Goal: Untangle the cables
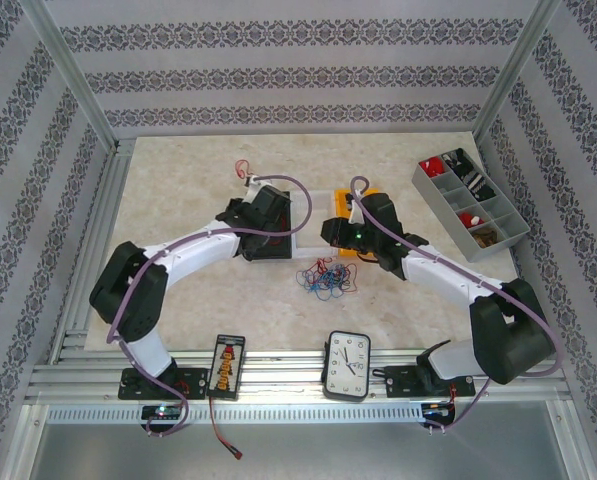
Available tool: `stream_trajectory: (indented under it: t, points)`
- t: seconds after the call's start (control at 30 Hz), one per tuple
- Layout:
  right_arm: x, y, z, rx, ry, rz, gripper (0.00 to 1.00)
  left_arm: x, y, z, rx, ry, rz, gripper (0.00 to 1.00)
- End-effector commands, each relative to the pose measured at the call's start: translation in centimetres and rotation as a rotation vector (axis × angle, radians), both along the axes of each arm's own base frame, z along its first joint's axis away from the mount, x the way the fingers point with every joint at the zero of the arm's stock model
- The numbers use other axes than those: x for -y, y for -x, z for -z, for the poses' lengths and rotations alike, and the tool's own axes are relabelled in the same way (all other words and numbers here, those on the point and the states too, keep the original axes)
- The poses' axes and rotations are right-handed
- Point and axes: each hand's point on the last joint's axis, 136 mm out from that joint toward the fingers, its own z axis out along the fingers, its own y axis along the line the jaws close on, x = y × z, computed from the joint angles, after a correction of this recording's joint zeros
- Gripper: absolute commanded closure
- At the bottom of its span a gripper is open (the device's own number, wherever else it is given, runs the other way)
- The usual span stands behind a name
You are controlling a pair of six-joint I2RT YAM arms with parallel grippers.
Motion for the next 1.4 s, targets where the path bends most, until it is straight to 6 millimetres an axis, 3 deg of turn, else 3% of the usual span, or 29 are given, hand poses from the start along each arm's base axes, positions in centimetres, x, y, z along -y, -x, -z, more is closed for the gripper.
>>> stream_trajectory:
  t: [0.0, 0.3, 0.47, 0.63, 0.77, 0.83, 0.97, 1.17, 1.27, 1.37]
  points:
    - [1.2, -0.1, 0.0, 0.007, 0.007, 0.039, 0.84, 3.2, 1.2, 2.6, -0.157, 0.030, 0.131, 1.00]
    - [2.4, 0.1, 0.2, 0.000, 0.017, 0.061, 0.84, 7.5, 3.8, 6.3, -0.420, 0.233, 0.254, 1.00]
    - [2.7, 0.3, -0.1, 0.007, 0.023, 0.065, 0.84, 6.9, 3.6, 8.3, -0.545, 0.337, 0.161, 1.00]
    - [3.0, 0.4, -0.4, 0.013, 0.025, 0.073, 0.84, 5.6, 2.8, 8.7, -0.575, 0.394, 0.072, 1.00]
    - [3.1, 0.5, -0.6, 0.018, 0.026, 0.072, 0.84, 5.7, 2.4, 8.6, -0.602, 0.455, 0.053, 1.00]
    - [3.0, 0.5, -0.7, 0.020, 0.022, 0.068, 0.84, 6.1, 1.8, 8.0, -0.585, 0.471, 0.060, 0.90]
    - [2.9, 0.4, -0.8, 0.019, 0.014, 0.068, 0.84, 6.6, 0.5, 6.0, -0.545, 0.488, 0.076, 0.60]
    - [2.6, 0.4, -1.1, 0.028, 0.013, 0.060, 0.84, 7.7, -1.5, 1.0, -0.447, 0.545, 0.105, 0.46]
    - [2.5, 0.5, -1.1, 0.031, 0.014, 0.058, 0.84, 7.0, -2.1, -1.0, -0.385, 0.538, 0.083, 0.36]
    - [2.5, 0.6, -1.1, 0.033, 0.018, 0.057, 0.83, 5.9, -2.3, -2.1, -0.314, 0.526, 0.065, 0.33]
